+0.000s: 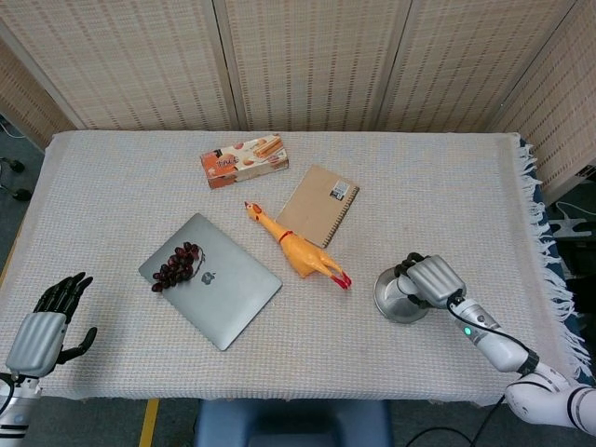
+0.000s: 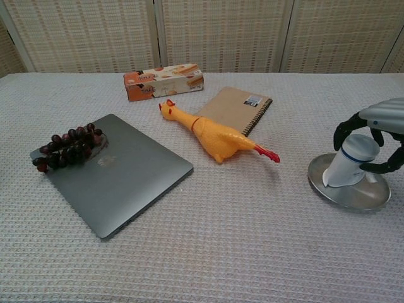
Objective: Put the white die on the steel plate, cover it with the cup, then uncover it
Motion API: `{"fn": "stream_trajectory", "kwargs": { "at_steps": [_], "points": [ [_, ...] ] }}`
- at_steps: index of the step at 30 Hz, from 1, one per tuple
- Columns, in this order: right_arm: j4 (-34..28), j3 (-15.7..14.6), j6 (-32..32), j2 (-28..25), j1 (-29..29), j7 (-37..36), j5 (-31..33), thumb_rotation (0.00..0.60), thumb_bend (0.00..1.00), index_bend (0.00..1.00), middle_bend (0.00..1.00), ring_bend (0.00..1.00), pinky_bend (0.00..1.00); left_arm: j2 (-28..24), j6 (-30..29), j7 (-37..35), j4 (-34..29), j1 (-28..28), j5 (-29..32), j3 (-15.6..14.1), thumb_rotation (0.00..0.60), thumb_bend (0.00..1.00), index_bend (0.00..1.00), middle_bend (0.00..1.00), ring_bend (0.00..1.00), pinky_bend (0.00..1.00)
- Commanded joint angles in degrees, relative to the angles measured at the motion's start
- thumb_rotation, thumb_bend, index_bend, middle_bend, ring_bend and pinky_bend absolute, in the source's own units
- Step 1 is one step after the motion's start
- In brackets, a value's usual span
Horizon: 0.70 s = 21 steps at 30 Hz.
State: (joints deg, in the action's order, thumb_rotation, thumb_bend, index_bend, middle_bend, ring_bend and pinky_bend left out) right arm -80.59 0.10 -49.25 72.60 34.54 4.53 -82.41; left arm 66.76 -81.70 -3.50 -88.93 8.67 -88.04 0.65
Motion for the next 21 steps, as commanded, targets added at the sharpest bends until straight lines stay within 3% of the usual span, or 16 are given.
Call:
{"fn": "stream_trajectory", "kwargs": {
  "at_steps": [1,4,8,21],
  "points": [
    [-2.49,-2.07,-0.22,-2.33,-0.73,-3.43,-2.73,0.6,0.31,0.48,0.38,0.19,0.48,0.02,-0.05,-0.11,0.01,-0.05,-0.1,-0.08,0.6,0.38,0.0,0.0,0.0,0.11],
    [-4.19,-3.99,-0.17,-4.53,-1.09,-3.92,-4.92,0.6,0.31,0.48,0.38,0.19,0.48,0.17,0.59,0.05,0.17,0.11,0.21,-0.16,0.6,0.37,0.0,0.0,0.0,0.11],
    [-5.42,-4.24,0.26,-5.71,-1.16,-3.99,-4.62,0.6,0.32,0.48,0.38,0.19,0.48,0.51,1.12,0.63,0.15,0.43,0.1,-0.23,0.6,0.38,0.0,0.0,0.0,0.11],
    [1.45,0.68,2.12,1.21,1.17,-0.96,1.15,0.6,0.31,0.46,0.38,0.19,0.48,1.02,1.9,0.92,0.66,0.9,0.55,-0.06,0.6,0.38,0.0,0.0,0.0,0.11]
  ]
}}
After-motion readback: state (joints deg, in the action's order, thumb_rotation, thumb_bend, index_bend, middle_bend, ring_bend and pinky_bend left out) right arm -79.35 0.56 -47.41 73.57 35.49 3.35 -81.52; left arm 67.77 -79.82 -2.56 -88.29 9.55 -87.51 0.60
